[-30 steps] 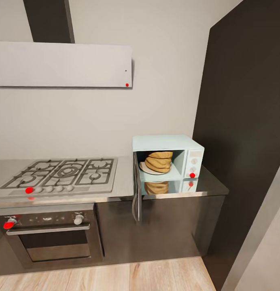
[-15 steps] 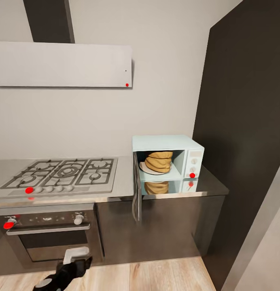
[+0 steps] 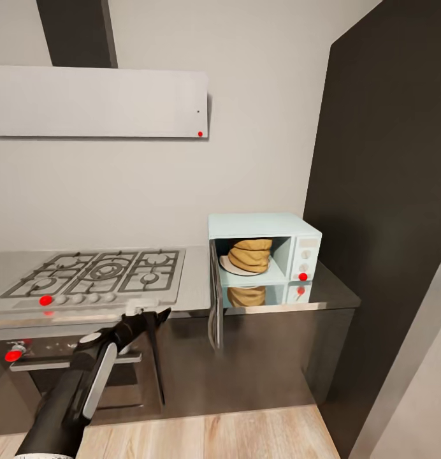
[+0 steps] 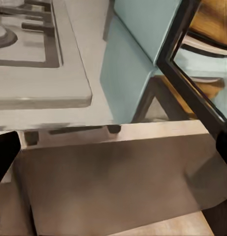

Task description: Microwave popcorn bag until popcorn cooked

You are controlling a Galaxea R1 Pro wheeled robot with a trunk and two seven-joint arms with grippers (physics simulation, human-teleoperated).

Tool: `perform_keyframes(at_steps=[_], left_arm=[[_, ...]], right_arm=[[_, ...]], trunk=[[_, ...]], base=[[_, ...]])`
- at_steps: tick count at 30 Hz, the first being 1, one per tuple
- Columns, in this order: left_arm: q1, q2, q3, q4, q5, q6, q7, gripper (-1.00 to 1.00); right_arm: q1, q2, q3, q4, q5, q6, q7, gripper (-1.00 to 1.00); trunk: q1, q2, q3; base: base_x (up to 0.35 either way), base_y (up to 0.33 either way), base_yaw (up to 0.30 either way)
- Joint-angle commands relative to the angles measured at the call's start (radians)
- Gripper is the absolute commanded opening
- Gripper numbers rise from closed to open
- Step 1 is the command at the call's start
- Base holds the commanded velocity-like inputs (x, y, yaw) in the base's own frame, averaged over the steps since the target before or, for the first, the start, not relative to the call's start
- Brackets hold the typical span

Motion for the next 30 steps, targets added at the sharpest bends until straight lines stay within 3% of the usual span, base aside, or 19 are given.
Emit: perform_keyframes(at_steps=[1, 5, 8, 18, 26, 27, 30], left_arm=[[-0.002, -0.005, 0.001, 0.008, 0.007, 0.0, -0.012, 1.0], [-0.005, -0.036, -0.011, 0.05, 0.004, -0.125, -0.028, 1.0], [-0.022, -0.053, -0.028, 0.066, 0.009, -0.14, -0.011, 1.0], [-0.015, -0.108, -0.084, 0.032, 0.012, -0.196, -0.067, 1.0], [-0.015, -0.109, -0.129, 0.035, 0.012, -0.242, -0.067, 1.0], [-0.014, -0.109, -0.144, 0.035, 0.012, -0.296, -0.066, 1.0], [-0.015, -0.11, -0.145, 0.036, 0.012, -0.297, -0.066, 1.0]], right_arm=[[-0.001, 0.0, -0.008, 0.003, 0.007, -0.006, 0.002, 1.0], [-0.001, 0.002, -0.008, 0.003, 0.007, -0.006, 0.002, 1.0], [0.0, 0.009, -0.011, 0.003, 0.005, -0.007, -0.011, 1.0], [0.0, 0.007, -0.013, 0.003, 0.002, -0.006, -0.005, 1.0], [0.0, 0.008, -0.013, 0.003, 0.002, -0.005, -0.006, 1.0], [0.0, 0.008, -0.013, 0.003, 0.002, -0.005, -0.006, 1.0], [0.0, 0.006, -0.013, 0.003, 0.002, -0.005, -0.006, 1.0]], trunk=[[0.0, -0.001, -0.001], [0.0, -0.001, -0.001], [0.0, -0.001, -0.001], [0.0, -0.001, -0.001], [0.0, -0.001, -0.001], [0.0, -0.001, -0.001], [0.0, -0.001, -0.001]], base=[[0.053, 0.0, 0.0], [0.065, 0.0, 0.0], [0.0, 0.0, 0.0], [0.0, 0.0, -0.028], [0.0, 0.0, -0.231], [0.0, 0.0, -0.237], [0.0, 0.0, -0.237]])
